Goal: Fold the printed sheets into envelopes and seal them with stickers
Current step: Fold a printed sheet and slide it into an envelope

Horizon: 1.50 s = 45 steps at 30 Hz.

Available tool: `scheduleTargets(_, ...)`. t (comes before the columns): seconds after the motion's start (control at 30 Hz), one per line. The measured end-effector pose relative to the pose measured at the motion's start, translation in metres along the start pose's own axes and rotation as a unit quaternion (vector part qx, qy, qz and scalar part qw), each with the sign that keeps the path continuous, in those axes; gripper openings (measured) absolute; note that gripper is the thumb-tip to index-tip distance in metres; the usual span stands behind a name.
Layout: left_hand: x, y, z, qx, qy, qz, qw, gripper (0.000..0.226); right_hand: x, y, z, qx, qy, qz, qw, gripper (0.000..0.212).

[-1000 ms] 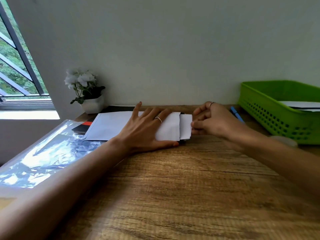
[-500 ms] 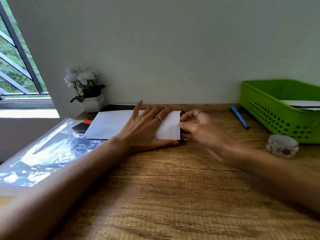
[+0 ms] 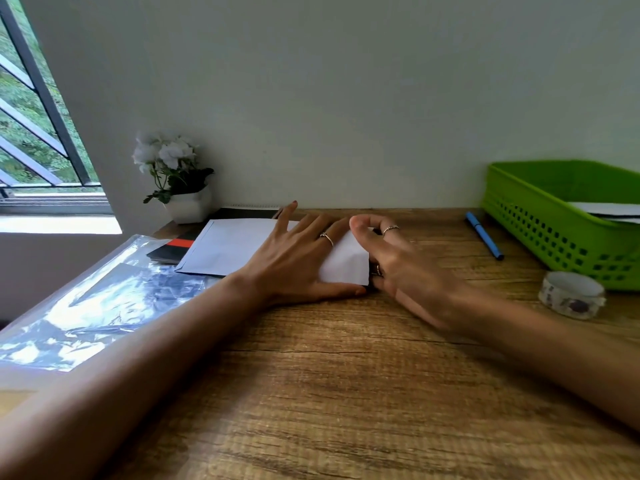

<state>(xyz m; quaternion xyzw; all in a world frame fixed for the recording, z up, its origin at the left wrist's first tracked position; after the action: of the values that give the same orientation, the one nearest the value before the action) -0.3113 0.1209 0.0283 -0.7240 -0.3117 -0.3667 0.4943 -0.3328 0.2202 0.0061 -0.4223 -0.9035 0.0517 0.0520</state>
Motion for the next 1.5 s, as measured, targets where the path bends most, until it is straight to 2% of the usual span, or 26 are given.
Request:
scheduleTargets(0.07,0.000,0.000,0.000,-0.004,0.000,-0.001,1.000,0.093,-0.001,0.001,-0.001,-0.002,0.007,-0.014,1.000,0.070)
scheduleTargets(0.13,-0.001,0.000,0.001,-0.005,0.001,-0.007,1.000,0.094,-0.002,0.003,-0.001,-0.005,0.016,-0.023,1.000,0.066)
scheduleTargets(0.23,-0.002,0.000,0.000,-0.005,0.004,-0.019,1.000,0.096,0.003,0.003,-0.007,0.013,0.078,-0.006,0.997,0.041)
scheduleTargets(0.33,-0.002,0.000,0.000,0.001,0.003,-0.026,1.000,0.096,0.028,0.000,-0.027,0.079,0.152,0.075,0.982,0.016)
scheduleTargets(0.47,-0.002,0.001,-0.002,0.008,-0.006,-0.041,0.999,0.098,0.060,-0.003,-0.043,0.156,0.320,0.102,0.929,0.044)
scheduleTargets(0.63,0.004,0.002,0.005,-0.003,0.045,-0.037,0.998,0.107,0.057,-0.006,-0.014,0.124,0.402,-0.007,0.907,0.066)
scheduleTargets(0.7,0.007,0.000,0.011,-0.018,0.059,-0.037,0.997,0.107,0.053,-0.004,-0.011,0.132,0.399,-0.021,0.907,0.064)
scheduleTargets(0.8,0.011,-0.003,0.017,-0.043,0.058,-0.023,0.997,0.103,0.048,0.000,-0.017,0.158,0.371,-0.023,0.915,0.048)
scheduleTargets(0.87,0.013,-0.004,0.019,-0.052,0.049,-0.014,0.997,0.099,0.045,0.002,-0.021,0.187,0.387,-0.023,0.902,0.042)
scheduleTargets(0.97,0.014,-0.004,0.020,-0.074,0.012,-0.001,0.997,0.090,0.050,0.001,-0.024,0.217,0.404,0.019,0.888,0.037)
scheduleTargets(1.1,0.023,0.001,0.031,-0.151,-0.062,0.091,0.982,0.062,0.058,0.006,-0.033,0.255,0.388,0.073,0.883,0.033)
scheduleTargets(1.23,0.037,0.006,0.042,-0.165,-0.048,0.168,0.971,0.064,0.061,0.008,-0.035,0.265,0.370,0.093,0.885,0.027)
scheduleTargets(1.37,0.047,0.013,0.048,-0.195,-0.063,0.209,0.956,0.060,0.059,0.006,-0.033,0.244,0.332,0.057,0.909,0.025)
scheduleTargets(1.5,0.048,0.010,0.046,-0.185,-0.069,0.208,0.958,0.053,0.062,0.002,-0.023,0.202,0.230,0.022,0.952,0.023)
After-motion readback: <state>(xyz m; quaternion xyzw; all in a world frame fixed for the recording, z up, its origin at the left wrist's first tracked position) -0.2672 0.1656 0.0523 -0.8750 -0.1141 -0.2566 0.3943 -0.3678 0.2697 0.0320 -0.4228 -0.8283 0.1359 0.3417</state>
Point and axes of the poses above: each hand's wrist, its own y-axis away from the middle knuckle, its own x-axis out of the back of the hand, z = x × y, the point moved 8 cm from there along -y, towards the middle knuckle, and after that the axes turned 2 degrees about x, right-handed, at the moved point
